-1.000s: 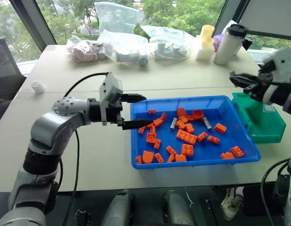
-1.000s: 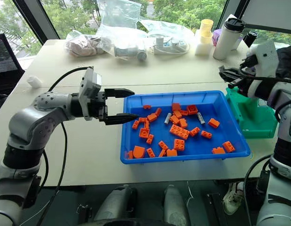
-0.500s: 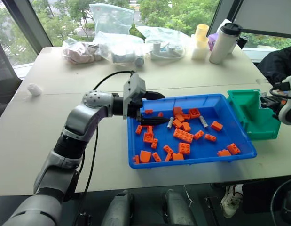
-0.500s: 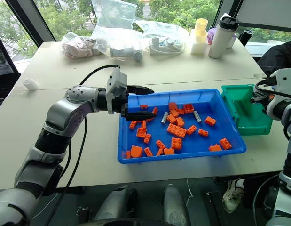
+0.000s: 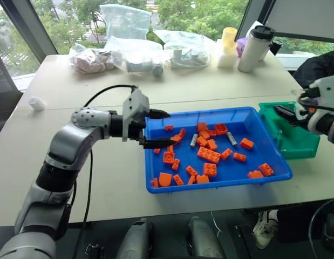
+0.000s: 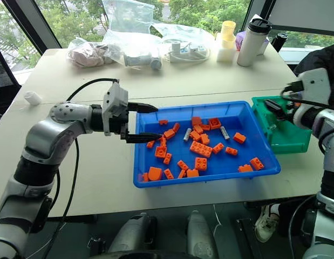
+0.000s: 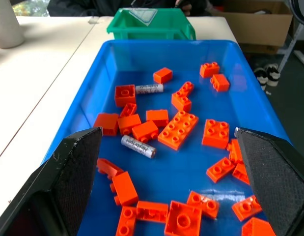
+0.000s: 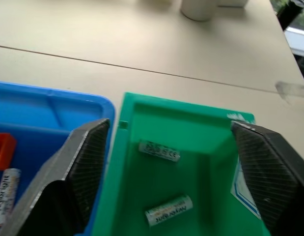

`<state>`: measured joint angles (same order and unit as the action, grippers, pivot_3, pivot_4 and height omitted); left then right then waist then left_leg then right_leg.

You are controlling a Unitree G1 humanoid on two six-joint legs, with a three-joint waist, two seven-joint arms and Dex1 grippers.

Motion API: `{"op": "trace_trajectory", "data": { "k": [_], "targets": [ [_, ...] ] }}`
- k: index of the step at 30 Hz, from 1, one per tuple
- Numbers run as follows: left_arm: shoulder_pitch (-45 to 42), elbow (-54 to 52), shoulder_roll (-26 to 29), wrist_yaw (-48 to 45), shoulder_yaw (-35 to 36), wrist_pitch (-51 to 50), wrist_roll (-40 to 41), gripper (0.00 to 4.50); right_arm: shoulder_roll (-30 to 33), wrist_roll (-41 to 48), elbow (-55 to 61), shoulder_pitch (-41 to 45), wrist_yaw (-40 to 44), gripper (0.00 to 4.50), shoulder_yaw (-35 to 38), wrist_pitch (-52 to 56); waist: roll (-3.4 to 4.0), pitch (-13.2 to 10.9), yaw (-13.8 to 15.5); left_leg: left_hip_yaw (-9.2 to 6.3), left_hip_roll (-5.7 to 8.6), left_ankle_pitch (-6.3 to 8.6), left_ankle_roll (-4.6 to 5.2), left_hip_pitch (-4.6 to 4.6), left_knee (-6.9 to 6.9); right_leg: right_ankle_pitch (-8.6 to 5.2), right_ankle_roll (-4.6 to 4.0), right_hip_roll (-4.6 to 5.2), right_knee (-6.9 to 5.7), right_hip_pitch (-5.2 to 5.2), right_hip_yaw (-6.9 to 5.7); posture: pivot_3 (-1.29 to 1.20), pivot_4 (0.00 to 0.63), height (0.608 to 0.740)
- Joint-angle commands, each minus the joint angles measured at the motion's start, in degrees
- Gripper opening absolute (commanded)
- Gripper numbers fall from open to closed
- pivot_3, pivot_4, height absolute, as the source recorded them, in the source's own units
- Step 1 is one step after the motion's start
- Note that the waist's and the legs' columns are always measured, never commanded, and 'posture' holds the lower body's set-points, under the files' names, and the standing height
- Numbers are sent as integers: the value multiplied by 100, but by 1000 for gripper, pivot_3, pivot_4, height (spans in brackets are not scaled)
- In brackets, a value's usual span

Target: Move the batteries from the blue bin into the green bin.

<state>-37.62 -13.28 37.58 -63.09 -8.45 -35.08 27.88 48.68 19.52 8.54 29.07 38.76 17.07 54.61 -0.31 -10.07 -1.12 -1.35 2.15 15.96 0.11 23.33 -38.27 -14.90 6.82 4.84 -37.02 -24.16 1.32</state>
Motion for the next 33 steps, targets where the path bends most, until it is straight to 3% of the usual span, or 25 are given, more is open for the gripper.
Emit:
{"op": "trace_trajectory", "data": {
  "k": [1,2,7,15,23,33],
  "targets": [
    [158,-444,441,-203,194,-119,88,4500,-61,333,455,128,678,4002,-767,-261,0,0,9,0,-1,0,0,0,0,0,0,-1,1,0,0,0,150,740],
    [219,-510,582,-243,216,-132,77,4500,-55,292,482,98,902,4267,-1095,-467,-1,0,26,-1,-1,0,0,0,0,0,0,-1,1,0,0,0,150,740],
    [376,-768,933,-238,377,-277,196,4500,62,-230,-11,223,1787,4267,-2302,-1600,-11,-6,89,-6,9,0,0,8,-8,0,0,6,4,2,-3,0,150,740],
    [658,-1209,1211,-150,404,-530,260,4500,-220,-809,-1074,1020,2881,4267,-3427,-2572,-11,-6,7,-4,1,-1,-3,8,-7,-1,-1,1,-2,-9,-4,0,150,740],
    [976,-1451,1492,-116,239,-465,39,4500,-980,-1447,-2472,1673,2894,4267,-3768,-3242,-12,-8,50,-4,1,-5,-10,9,-6,-1,-2,-1,-5,-14,-1,0,150,740],
    [1032,-1435,1457,-29,212,-442,-23,4500,-1133,-2017,-2849,1785,2972,4267,-3912,-3269,-13,-7,29,-5,0,-6,-13,10,-4,-1,-2,-3,-6,-15,-2,0,150,740]
  ]
}}
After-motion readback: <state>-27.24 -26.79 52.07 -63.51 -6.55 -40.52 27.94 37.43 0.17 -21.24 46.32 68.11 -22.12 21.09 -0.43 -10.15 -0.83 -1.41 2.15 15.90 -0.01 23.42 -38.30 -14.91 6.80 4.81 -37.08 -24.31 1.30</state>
